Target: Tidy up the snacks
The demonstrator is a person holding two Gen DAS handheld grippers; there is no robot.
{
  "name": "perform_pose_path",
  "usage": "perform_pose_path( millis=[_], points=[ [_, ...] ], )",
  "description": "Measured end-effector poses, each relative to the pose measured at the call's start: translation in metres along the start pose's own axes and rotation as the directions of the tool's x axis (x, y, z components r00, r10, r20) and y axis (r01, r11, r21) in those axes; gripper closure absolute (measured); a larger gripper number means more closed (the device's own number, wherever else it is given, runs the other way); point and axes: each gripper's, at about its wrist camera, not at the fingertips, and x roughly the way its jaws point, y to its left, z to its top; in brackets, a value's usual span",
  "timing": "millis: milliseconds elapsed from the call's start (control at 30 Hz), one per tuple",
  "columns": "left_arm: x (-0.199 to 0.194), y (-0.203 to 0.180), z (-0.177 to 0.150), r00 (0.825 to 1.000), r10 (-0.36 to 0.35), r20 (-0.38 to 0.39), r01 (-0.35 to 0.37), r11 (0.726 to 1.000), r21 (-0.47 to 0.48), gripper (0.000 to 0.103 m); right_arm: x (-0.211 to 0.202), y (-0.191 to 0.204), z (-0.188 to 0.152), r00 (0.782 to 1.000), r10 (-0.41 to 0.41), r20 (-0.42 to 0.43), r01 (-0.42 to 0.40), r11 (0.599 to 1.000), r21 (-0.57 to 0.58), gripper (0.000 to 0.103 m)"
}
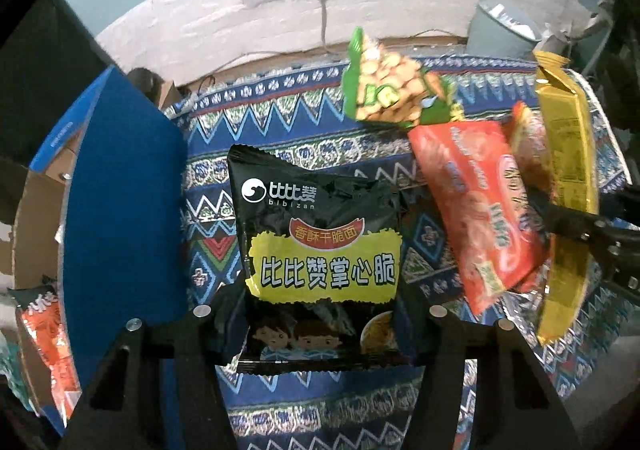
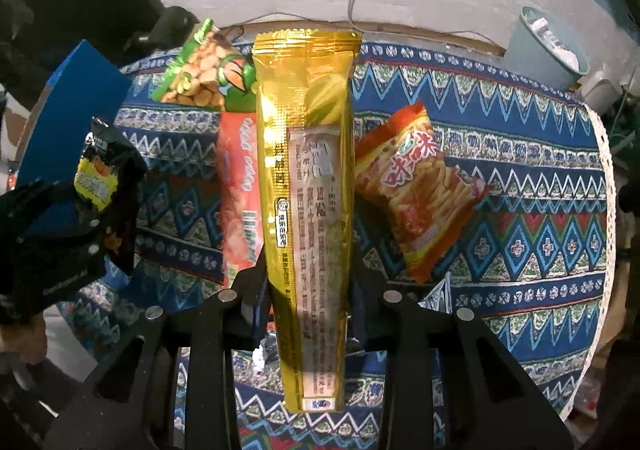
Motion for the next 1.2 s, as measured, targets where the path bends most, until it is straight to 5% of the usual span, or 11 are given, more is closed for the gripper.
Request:
perform_pose_path(
  millis=[700, 1200],
  points=[
    [-0.076, 0.038, -0.010, 0.987, 0.040, 0.157, -0.044, 0.999, 0.019, 0.042, -0.083, 0.030, 0.007, 0.993, 0.036, 0.116, -0.027, 0.997, -0.076, 0.072],
    [-0.114, 0.074, -0.017, 0.970, 0.076, 0.232, -0.073, 0.997, -0.019, 0.042, -0.114, 0.088, 0.027, 0.976, 0.097, 0.195, -0.070, 0.987, -0.144, 0.072]
  ],
)
